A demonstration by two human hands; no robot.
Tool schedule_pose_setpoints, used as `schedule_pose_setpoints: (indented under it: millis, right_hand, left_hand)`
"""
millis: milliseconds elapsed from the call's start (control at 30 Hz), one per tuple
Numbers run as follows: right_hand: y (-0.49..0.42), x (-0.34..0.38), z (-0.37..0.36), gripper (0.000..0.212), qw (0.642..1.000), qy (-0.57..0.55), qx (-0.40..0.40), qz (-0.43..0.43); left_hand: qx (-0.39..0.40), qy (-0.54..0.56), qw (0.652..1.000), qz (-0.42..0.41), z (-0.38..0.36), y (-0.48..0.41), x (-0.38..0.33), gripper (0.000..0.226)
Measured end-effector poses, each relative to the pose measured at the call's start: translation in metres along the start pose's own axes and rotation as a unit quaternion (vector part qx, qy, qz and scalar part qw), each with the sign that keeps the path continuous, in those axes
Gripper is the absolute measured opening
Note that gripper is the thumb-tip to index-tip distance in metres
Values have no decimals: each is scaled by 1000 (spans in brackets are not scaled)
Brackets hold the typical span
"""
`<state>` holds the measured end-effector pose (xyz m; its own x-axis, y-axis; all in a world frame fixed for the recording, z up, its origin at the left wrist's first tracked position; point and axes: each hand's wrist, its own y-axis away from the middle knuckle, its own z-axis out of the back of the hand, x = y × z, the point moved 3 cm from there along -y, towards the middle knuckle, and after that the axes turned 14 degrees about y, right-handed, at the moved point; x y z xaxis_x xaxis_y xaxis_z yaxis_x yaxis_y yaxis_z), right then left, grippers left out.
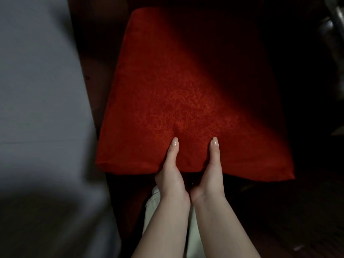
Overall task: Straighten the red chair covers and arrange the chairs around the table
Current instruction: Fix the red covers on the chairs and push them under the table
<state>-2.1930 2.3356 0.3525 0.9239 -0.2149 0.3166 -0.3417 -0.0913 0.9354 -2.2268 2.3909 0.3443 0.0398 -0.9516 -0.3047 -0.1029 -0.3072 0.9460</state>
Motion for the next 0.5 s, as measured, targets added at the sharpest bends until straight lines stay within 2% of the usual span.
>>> schedule_pose_setpoints:
  millis: [100, 233, 500]
  right_hand:
    - [38, 12, -6, 59, 1000, 3, -7, -4]
    - [92, 32, -15, 44, 999, 2, -43, -16]
    - [195, 72, -28, 31, 997, 7, -77, -21]
  left_hand:
    - [-11, -14, 1000, -2, -2, 36, -10, 69]
    - [9, 13, 1000, 25, -9, 86, -28, 71]
    - [-7, 4, 1000, 8, -23, 184, -56, 54]
